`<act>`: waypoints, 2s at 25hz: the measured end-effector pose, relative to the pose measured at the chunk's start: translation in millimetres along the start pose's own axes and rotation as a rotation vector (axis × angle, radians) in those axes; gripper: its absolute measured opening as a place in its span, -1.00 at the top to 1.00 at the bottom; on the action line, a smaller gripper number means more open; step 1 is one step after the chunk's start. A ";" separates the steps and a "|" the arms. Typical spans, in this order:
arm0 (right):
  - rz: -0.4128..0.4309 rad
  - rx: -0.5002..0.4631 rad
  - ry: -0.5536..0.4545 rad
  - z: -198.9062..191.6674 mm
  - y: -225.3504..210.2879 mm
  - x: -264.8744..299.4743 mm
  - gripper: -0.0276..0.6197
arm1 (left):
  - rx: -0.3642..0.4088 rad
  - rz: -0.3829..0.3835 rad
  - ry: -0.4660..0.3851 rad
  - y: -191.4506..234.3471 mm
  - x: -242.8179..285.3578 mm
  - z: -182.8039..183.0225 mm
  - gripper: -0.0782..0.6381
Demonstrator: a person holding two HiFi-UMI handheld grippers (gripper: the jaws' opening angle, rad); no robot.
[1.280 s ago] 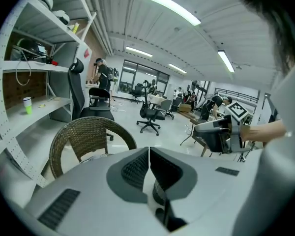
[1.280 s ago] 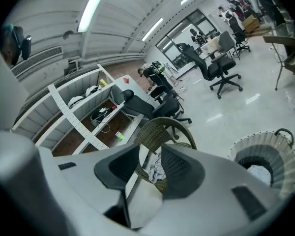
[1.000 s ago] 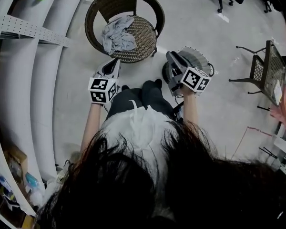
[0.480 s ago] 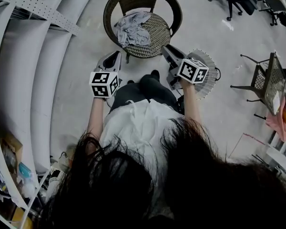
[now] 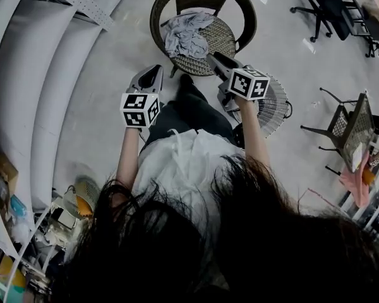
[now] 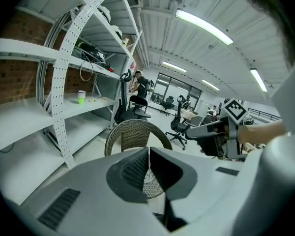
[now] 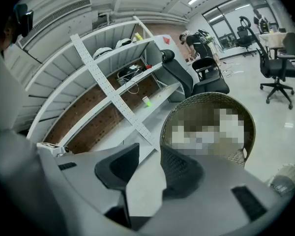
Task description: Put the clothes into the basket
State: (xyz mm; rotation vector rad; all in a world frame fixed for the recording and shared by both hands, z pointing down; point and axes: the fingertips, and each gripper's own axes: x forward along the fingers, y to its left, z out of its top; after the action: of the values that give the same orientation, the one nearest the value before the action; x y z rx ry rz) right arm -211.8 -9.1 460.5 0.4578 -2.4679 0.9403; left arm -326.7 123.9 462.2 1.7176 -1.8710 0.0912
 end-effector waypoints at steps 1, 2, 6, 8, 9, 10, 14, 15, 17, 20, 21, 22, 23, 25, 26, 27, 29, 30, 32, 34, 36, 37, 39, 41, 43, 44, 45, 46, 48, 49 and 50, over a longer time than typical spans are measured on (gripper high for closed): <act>0.005 -0.004 0.018 0.6 -1.7 7.6 0.47 | -0.010 0.013 0.001 2.1 0.8 -1.0 0.72; 0.008 -0.009 0.035 1.5 -3.7 15.3 0.47 | -0.020 0.023 0.003 4.5 2.6 -1.7 0.72; 0.014 -0.028 0.092 5.4 -17.0 51.9 0.47 | -0.047 0.055 0.013 19.0 19.0 -2.7 0.72; 0.026 -0.025 0.128 8.1 -27.7 71.5 0.47 | -0.060 0.076 0.021 26.3 33.8 -1.3 0.72; 0.036 -0.024 0.150 8.5 -33.0 80.5 0.47 | -0.071 0.089 0.026 29.0 40.8 -1.1 0.72; 0.043 -0.026 0.175 7.9 -39.0 88.5 0.47 | -0.083 0.102 0.032 31.3 47.0 -1.5 0.72; 0.052 -0.033 0.263 3.9 -62.6 118.8 0.47 | -0.110 0.144 0.052 42.5 69.7 -1.2 0.72; 0.051 -0.030 0.281 2.1 -69.4 126.5 0.46 | -0.114 0.153 0.056 46.2 75.3 -1.3 0.72; 0.054 -0.013 0.319 -4.1 -81.6 142.8 0.46 | -0.123 0.171 0.062 54.8 85.4 -2.4 0.72; 0.048 0.024 0.369 -15.2 -103.4 167.6 0.40 | -0.143 0.202 0.069 68.6 99.8 -5.3 0.72; 0.043 0.043 0.386 -19.6 -111.3 176.1 0.37 | -0.150 0.211 0.073 73.2 105.4 -7.5 0.72; 0.038 0.064 0.400 -24.3 -119.6 184.7 0.35 | -0.156 0.217 0.079 77.6 111.6 -10.7 0.72; 0.033 0.084 0.413 -29.4 -127.9 193.3 0.33 | -0.160 0.222 0.087 81.6 118.3 -14.8 0.72; 0.023 0.108 0.442 -40.2 -143.6 209.7 0.30 | -0.165 0.225 0.111 88.2 132.3 -24.4 0.72; 0.017 0.110 0.457 -45.5 -150.5 217.5 0.29 | -0.167 0.224 0.125 91.1 139.3 -29.3 0.72; 0.012 0.107 0.472 -50.3 -156.7 225.3 0.28 | -0.167 0.222 0.139 93.6 146.2 -33.9 0.72; 0.002 0.096 0.499 -59.2 -167.4 240.6 0.25 | -0.166 0.213 0.161 97.5 159.1 -42.3 0.72; -0.006 0.094 0.510 -63.5 -172.5 248.0 0.23 | -0.165 0.207 0.172 98.6 164.7 -46.6 0.72; -0.036 0.111 0.528 -72.4 -183.2 262.5 0.18 | -0.161 0.196 0.197 100.1 173.9 -56.1 0.72; -0.075 0.158 0.545 -82.1 -193.4 277.9 0.11 | -0.158 0.185 0.222 101.6 181.7 -66.7 0.72; -0.113 0.215 0.553 -91.2 -203.1 293.8 0.08 | -0.159 0.178 0.242 102.9 187.9 -78.1 0.72; -0.136 0.237 0.555 -95.6 -208.3 301.0 0.06 | -0.163 0.175 0.250 103.4 190.0 -84.1 0.72; -0.183 0.252 0.564 -103.7 -218.1 314.3 0.05 | -0.174 0.175 0.266 106.2 192.6 -96.2 0.72; -0.223 0.241 0.579 -109.8 -226.0 327.8 0.04 | -0.188 0.182 0.280 111.2 193.7 -107.8 0.72; -0.268 0.220 0.596 -114.5 -234.4 341.0 0.02 | -0.205 0.195 0.288 117.4 193.7 -118.4 0.72; -0.294 0.210 0.604 -116.6 -239.0 347.8 0.01 | -0.214 0.201 0.290 121.0 193.4 -123.1 0.72; -0.318 0.203 0.612 -118.6 -243.4 355.0 0.01 | -0.221 0.208 0.292 124.6 192.7 -127.3 0.72; -0.336 0.202 0.618 -120.7 -247.1 362.3 0.01 | -0.228 0.214 0.293 128.0 191.8 -131.1 0.72; -0.363 0.222 0.624 -126.5 -253.2 375.9 0.00 | -0.243 0.228 0.295 133.4 188.3 -138.3 0.72; -0.379 0.235 0.624 -130.2 -256.5 381.3 0.00 | -0.251 0.235 0.297 135.7 185.7 -142.0 0.72; -0.399 0.243 0.623 -133.7 -260.3 385.8 0.00 | -0.260 0.243 0.299 138.4 183.1 -145.6 0.72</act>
State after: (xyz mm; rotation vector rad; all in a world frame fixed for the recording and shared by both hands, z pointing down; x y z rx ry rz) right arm -378.1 -157.1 890.5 0.6008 -1.6399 1.0224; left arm -399.6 46.6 712.4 1.2263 -1.7704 0.1810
